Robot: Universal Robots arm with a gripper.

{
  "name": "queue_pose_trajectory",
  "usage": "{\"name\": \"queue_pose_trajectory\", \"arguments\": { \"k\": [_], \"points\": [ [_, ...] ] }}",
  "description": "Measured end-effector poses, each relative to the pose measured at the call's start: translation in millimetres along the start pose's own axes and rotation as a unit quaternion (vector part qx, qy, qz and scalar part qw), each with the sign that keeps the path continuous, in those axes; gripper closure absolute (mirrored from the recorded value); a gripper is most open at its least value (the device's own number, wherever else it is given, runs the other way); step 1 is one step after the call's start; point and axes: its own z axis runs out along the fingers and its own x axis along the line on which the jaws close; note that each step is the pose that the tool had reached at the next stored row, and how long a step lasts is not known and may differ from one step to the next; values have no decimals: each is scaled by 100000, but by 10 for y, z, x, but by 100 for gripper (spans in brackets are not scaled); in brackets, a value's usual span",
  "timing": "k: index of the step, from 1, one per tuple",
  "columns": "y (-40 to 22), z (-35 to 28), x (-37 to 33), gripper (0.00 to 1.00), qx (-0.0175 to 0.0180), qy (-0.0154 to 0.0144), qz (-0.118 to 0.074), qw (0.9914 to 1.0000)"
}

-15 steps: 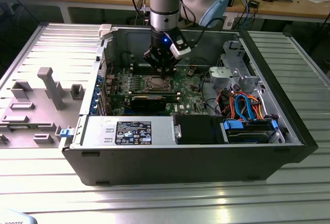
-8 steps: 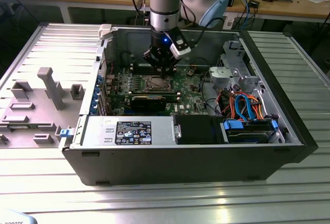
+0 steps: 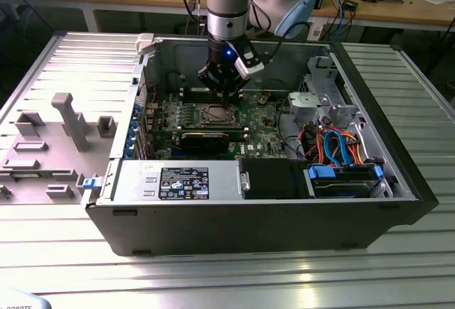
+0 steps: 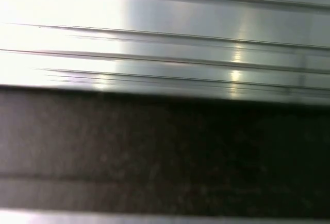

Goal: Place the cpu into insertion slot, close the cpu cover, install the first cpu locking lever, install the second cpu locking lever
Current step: 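Install the second cpu locking lever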

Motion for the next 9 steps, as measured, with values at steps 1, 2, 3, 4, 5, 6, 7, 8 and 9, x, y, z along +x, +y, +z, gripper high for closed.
{"name": "queue_pose_trajectory", "arguments": {
  "k": [1, 2, 3, 4, 5, 6, 7, 8, 9],
  "points": [
    [-1, 0, 0, 89, 3, 3, 1, 100000],
    [-1, 0, 0, 89, 2, 0, 3, 100000],
    [-2, 0, 0, 89, 0, -2, 4, 100000],
    [-2, 0, 0, 89, 2, 2, 2, 100000],
    [-2, 0, 0, 89, 2, 2, 3, 100000],
    [-2, 0, 0, 89, 3, 2, 4, 100000],
    [-3, 0, 0, 89, 1, -1, 4, 100000],
    [-3, 0, 0, 89, 0, -1, 3, 100000],
    [-3, 0, 0, 89, 1, -1, 3, 100000]
  ]
}}
